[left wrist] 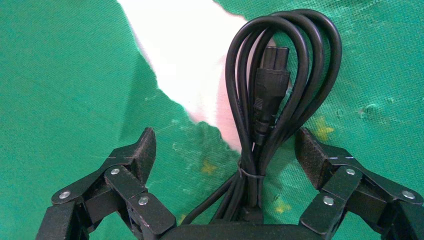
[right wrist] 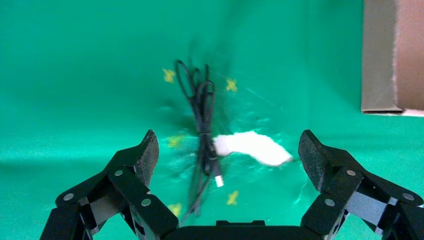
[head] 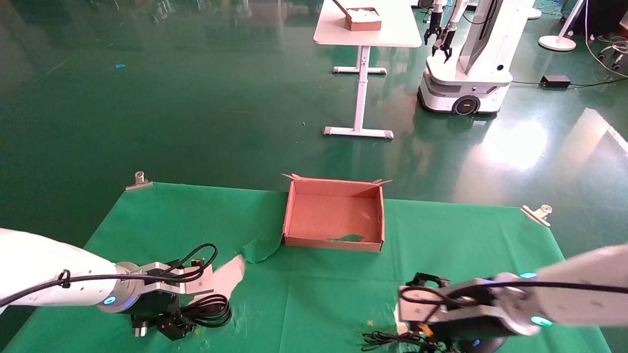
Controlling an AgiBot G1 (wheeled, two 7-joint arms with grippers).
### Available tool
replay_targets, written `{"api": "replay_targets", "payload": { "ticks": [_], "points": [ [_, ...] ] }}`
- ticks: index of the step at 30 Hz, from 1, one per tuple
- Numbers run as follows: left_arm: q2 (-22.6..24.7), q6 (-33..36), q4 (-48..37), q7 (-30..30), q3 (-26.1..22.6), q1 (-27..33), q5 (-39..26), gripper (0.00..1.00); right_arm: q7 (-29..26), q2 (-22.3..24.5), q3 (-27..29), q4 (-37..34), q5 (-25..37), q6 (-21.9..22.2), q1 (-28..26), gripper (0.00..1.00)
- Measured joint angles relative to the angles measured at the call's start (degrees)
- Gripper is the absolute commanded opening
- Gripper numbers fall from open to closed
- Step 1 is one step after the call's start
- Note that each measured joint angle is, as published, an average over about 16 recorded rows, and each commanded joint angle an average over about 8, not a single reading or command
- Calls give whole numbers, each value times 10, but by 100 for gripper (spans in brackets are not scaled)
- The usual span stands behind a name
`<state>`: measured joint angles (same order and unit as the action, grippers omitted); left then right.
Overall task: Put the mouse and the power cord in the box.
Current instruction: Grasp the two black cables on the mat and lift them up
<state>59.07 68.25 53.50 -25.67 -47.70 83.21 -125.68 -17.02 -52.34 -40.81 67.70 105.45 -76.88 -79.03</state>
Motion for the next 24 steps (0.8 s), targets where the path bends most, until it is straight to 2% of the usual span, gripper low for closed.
{"api": "replay_targets", "payload": {
  "ticks": [4,6,12,14,24],
  "points": [
    [0,0,-1,1,0,0,0,100,18,-38,-19,-50,34,13,-12,100],
    [1,0,-2,1,0,1,0,100,26,-53,-26,-74,45,19,-16,89],
    [1,-1,-3,2,0,1,0,25,46,-77,-36,-121,60,31,-21,14],
    [1,-1,-3,2,0,1,0,0,50,-80,-37,-128,61,33,-21,0],
    [1,-1,-4,2,0,1,1,0,52,-81,-38,-132,62,34,-21,0]
  ]
}}
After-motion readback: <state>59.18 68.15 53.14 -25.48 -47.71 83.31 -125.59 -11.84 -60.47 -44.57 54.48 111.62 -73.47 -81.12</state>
